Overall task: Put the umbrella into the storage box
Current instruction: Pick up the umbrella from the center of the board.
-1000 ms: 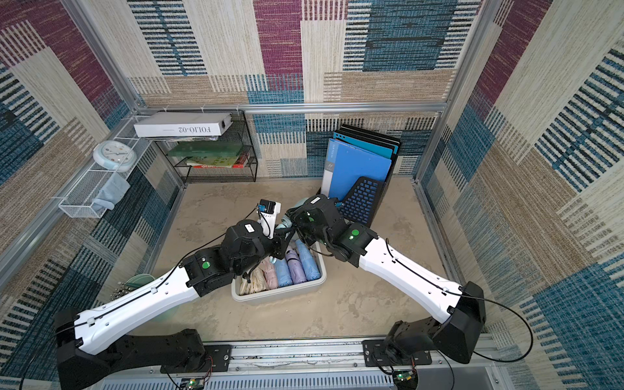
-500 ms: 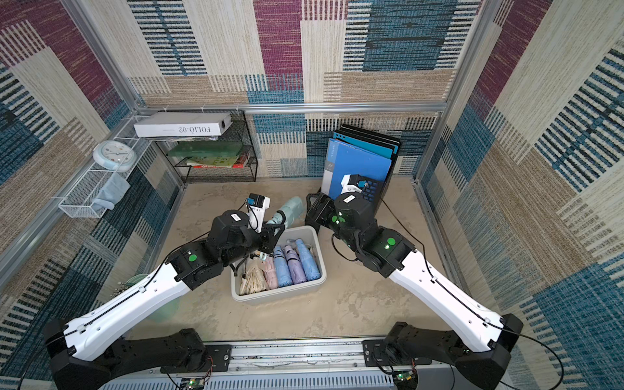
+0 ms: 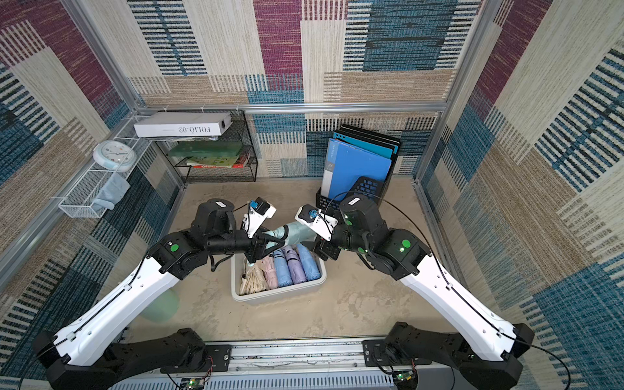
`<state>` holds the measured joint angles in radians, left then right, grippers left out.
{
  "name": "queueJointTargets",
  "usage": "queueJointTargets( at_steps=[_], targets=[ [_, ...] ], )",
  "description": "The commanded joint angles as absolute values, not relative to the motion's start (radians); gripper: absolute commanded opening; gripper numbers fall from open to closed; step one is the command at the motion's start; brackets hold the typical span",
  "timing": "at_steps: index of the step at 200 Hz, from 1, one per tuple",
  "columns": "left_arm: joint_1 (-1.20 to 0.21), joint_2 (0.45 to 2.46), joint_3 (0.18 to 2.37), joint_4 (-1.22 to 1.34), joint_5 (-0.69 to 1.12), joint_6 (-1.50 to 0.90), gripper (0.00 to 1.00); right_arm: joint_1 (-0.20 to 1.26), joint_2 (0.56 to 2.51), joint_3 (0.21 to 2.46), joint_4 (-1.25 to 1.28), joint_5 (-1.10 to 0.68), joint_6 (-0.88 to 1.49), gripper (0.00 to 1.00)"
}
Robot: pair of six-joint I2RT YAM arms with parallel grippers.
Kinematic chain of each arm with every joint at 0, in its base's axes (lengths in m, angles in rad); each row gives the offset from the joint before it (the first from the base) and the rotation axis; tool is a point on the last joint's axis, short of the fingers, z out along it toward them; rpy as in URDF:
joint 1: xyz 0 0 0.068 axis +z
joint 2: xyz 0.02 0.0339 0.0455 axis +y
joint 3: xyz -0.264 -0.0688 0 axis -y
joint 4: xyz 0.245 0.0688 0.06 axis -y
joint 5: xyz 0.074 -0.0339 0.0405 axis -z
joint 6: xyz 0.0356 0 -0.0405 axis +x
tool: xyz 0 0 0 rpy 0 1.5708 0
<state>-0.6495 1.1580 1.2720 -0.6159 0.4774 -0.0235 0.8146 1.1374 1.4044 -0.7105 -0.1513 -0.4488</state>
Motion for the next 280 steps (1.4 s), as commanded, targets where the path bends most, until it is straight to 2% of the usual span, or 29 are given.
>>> queueJointTargets(
  at_steps=[1, 55, 86, 105, 139, 185, 194, 211, 226, 231, 234, 236, 280],
  targets=[
    [-0.646, 1.141, 1.266, -0.601, 0.617, 0.110, 0.00, 0.816, 1.168, 1.439, -0.827, -0.264, -0.643, 0.74],
    [-0.646, 1.098, 1.219, -0.574, 0.728, 0.250, 0.00, 0.818, 1.227, 1.445, -0.868, -0.359, -0.722, 0.70],
    [-0.646, 1.100, 1.225, -0.584, 0.777, 0.304, 0.00, 0.822, 1.283, 1.455, -0.936, -0.467, -0.772, 0.64],
    [-0.646, 1.100, 1.229, -0.590, 0.798, 0.334, 0.00, 0.833, 1.302, 1.454, -0.934, -0.507, -0.783, 0.58],
    [-0.646, 1.102, 1.236, -0.618, 0.819, 0.392, 0.00, 0.841, 1.337, 1.462, -0.933, -0.560, -0.763, 0.38],
    [-0.646, 1.117, 1.251, -0.613, 0.833, 0.394, 0.00, 0.843, 1.337, 1.443, -0.927, -0.588, -0.749, 0.20],
    [-0.646, 1.118, 1.246, -0.602, 0.833, 0.386, 0.11, 0.844, 1.330, 1.433, -0.919, -0.598, -0.739, 0.17],
    [-0.646, 1.126, 1.247, -0.600, 0.822, 0.376, 0.44, 0.844, 1.299, 1.392, -0.884, -0.611, -0.709, 0.13],
    [-0.646, 1.125, 1.247, -0.594, 0.802, 0.369, 0.64, 0.844, 1.266, 1.350, -0.843, -0.618, -0.678, 0.11],
    [-0.646, 1.121, 1.244, -0.587, 0.791, 0.364, 0.77, 0.844, 1.256, 1.336, -0.830, -0.621, -0.667, 0.10],
    [-0.646, 1.118, 1.242, -0.584, 0.784, 0.361, 0.94, 0.844, 1.250, 1.327, -0.822, -0.625, -0.659, 0.10],
    [-0.646, 1.116, 1.241, -0.581, 0.780, 0.359, 0.98, 0.844, 1.245, 1.322, -0.816, -0.625, -0.655, 0.10],
    [-0.646, 1.011, 1.183, -0.559, 0.688, 0.304, 0.99, 0.844, 1.144, 1.151, -0.641, -0.670, -0.479, 0.05]
  ],
)
